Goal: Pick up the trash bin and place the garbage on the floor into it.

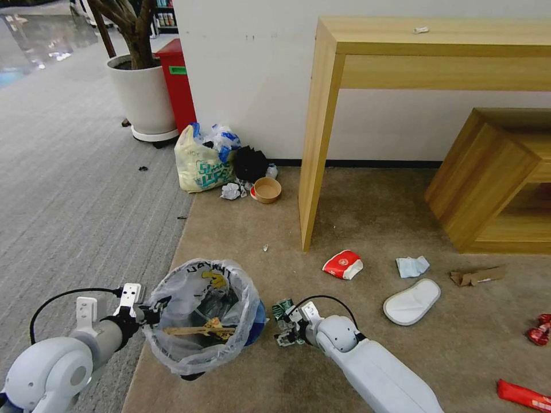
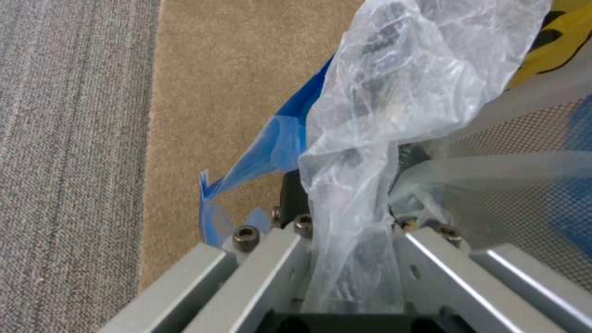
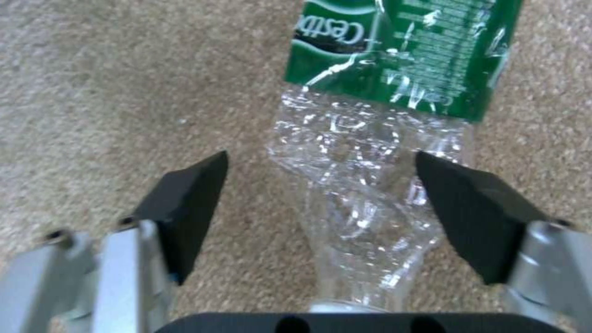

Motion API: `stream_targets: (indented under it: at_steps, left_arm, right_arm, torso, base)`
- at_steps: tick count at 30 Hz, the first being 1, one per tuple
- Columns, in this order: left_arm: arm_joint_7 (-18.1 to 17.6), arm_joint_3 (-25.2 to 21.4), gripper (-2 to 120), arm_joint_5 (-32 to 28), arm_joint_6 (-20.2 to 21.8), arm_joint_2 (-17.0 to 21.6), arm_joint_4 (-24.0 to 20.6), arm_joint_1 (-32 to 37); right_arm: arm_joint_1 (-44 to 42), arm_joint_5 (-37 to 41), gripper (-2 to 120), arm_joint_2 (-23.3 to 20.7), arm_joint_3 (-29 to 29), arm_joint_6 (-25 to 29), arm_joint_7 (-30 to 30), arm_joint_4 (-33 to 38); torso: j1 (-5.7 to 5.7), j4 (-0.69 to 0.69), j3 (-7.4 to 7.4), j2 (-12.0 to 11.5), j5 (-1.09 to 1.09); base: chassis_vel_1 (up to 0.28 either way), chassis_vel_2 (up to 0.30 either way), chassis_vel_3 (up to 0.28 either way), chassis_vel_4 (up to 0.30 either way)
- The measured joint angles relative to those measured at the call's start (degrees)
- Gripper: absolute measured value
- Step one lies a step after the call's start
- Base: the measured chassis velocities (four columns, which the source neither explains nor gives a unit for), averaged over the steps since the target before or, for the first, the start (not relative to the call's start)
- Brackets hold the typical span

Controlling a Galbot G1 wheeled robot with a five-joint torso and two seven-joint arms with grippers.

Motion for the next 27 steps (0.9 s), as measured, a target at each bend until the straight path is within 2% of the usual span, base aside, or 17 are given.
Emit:
stream_targets:
  at_steps: [1, 4, 5, 7, 27]
  left_arm:
    - [0.00, 0.00, 0, 0.00, 0.00, 0.00, 0.00, 0.00]
    - [0.20, -0.17, 0, 0.00, 0.00, 0.18, 0.16, -0.11]
    - [0.20, -0.17, 0, 0.00, 0.00, 0.18, 0.16, -0.11]
    - [0.27, -0.15, 0, 0.00, 0.00, 0.23, 0.43, -0.40]
    - [0.27, 0.71, 0, -0.23, 0.00, 0.87, 0.91, -1.51]
  right_arm:
    - [0.00, 0.00, 76, 0.00, 0.00, 0.00, 0.00, 0.00]
    - [0.07, 0.04, 63, 0.17, 0.44, 0.08, 0.44, -0.76]
    - [0.07, 0.04, 63, 0.17, 0.44, 0.08, 0.44, -0.76]
    - [0.02, 0.40, 51, 0.19, 1.04, 0.30, 0.75, -1.05]
    - [-2.02, 3.98, 5, -0.22, 5.78, 2.02, 5.45, 0.60]
  torso:
    - [0.00, 0.00, 0.00, 0.00, 0.00]
    - [0.00, 0.00, 0.00, 0.00, 0.00]
    - [0.00, 0.00, 0.00, 0.00, 0.00]
    - [-0.01, 0.01, 0.00, 0.00, 0.01]
    - [0.00, -0.01, 0.02, 0.00, 0.00]
  base:
    - [0.000, 0.000, 0.000, 0.000]
    - [0.000, 0.000, 0.000, 0.000]
    - [0.000, 0.000, 0.000, 0.000]
    - [0.000, 0.000, 0.000, 0.000]
    - [0.000, 0.000, 0.000, 0.000]
